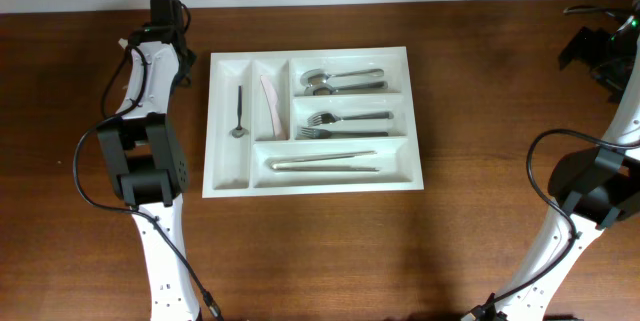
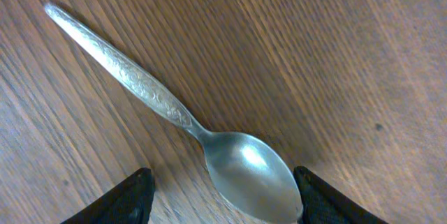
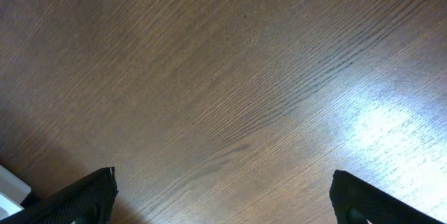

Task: Pack container
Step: 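Close the left gripper on the spoon's neck and lift it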

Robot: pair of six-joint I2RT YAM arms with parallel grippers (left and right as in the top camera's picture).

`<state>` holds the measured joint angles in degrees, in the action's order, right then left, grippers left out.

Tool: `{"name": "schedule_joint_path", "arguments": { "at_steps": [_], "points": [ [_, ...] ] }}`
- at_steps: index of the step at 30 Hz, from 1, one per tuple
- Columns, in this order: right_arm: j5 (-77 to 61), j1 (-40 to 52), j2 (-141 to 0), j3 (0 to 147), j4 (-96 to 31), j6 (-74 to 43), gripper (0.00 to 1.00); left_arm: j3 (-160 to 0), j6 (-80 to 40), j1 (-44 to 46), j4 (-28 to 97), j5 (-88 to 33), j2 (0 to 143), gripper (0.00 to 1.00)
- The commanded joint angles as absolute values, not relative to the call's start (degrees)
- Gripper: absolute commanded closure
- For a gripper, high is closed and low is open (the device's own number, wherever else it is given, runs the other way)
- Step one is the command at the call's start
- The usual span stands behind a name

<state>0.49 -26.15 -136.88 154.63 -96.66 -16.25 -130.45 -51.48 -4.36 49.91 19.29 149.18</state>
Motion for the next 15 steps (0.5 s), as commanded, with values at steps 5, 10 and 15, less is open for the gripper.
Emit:
{"name": "schedule_joint_path", "arguments": {
  "at_steps": [5, 10, 15],
  "points": [
    [0.4, -25.9, -135.3, 155.5, -96.7, -16.1, 0.01, -129.4, -42.2, -5.1, 50.6, 21.4, 153.4, 0.36],
    [0.4, -25.9, -135.3, 155.5, -96.7, -16.1, 0.01, -129.4, -38.9, -5.1, 50.7, 20.8, 153.8, 0.45],
    [0.4, -25.9, -135.3, 155.5, -96.7, -16.1, 0.01, -129.4, -38.9, -5.0, 51.0, 20.7, 153.8, 0.60]
  ]
}}
